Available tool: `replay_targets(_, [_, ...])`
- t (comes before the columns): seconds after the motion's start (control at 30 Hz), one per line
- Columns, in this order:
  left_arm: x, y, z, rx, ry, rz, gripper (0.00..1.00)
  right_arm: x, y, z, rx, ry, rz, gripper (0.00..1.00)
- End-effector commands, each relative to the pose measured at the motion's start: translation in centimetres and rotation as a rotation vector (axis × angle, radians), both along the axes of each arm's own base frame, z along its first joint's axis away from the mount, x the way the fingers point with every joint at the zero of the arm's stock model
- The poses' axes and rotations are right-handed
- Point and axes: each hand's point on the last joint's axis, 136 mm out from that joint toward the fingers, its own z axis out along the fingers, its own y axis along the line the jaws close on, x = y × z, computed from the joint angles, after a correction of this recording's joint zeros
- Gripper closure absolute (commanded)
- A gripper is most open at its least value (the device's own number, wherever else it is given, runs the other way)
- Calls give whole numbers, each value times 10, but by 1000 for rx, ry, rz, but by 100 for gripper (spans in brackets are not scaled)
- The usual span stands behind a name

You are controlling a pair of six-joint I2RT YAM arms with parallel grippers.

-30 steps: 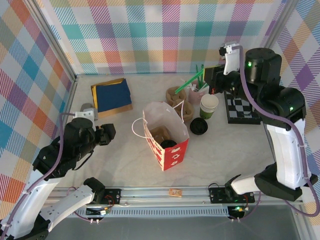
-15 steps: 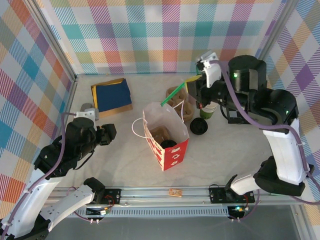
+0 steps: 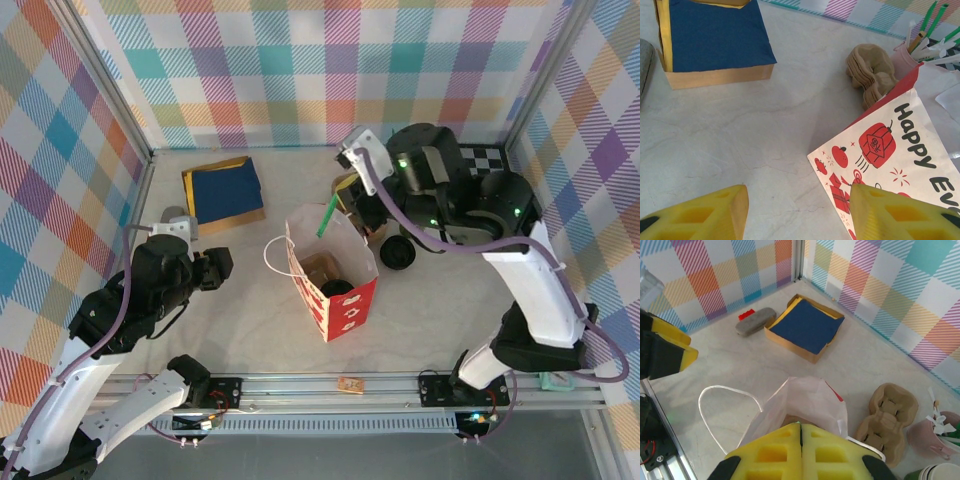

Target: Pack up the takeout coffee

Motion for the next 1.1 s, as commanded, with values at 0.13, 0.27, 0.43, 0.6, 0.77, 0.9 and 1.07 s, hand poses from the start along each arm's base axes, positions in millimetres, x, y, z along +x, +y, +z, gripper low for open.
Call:
replay_targets(0.13, [0, 1, 2, -5, -18, 2, 44, 1, 7, -14, -80, -8, 2, 100])
replay_targets(0.27, [-3, 3, 1, -3, -19, 6, 44, 9, 15, -22, -103, -19, -12, 100])
replay_targets(0.43, [-5, 5, 0, -4, -19, 7, 44, 17, 29, -36, -131, -7, -13, 100])
replay_targets(0.6, [-8, 7, -2, -4, -17, 8, 44, 25, 42, -45, -143, 3, -15, 100])
replay_targets(0.77, [-9, 7, -5, -5, -14, 10, 44, 31, 49, -55, -165, 13, -22, 100])
replay_targets(0.9, [-9, 6, -3, -20, -9, 7, 44, 30, 50, -64, -180, 31, -20, 100])
replay_targets(1.07, [-12, 6, -2, -50, -10, 15, 44, 31, 52, -69, -187, 32, -18, 100])
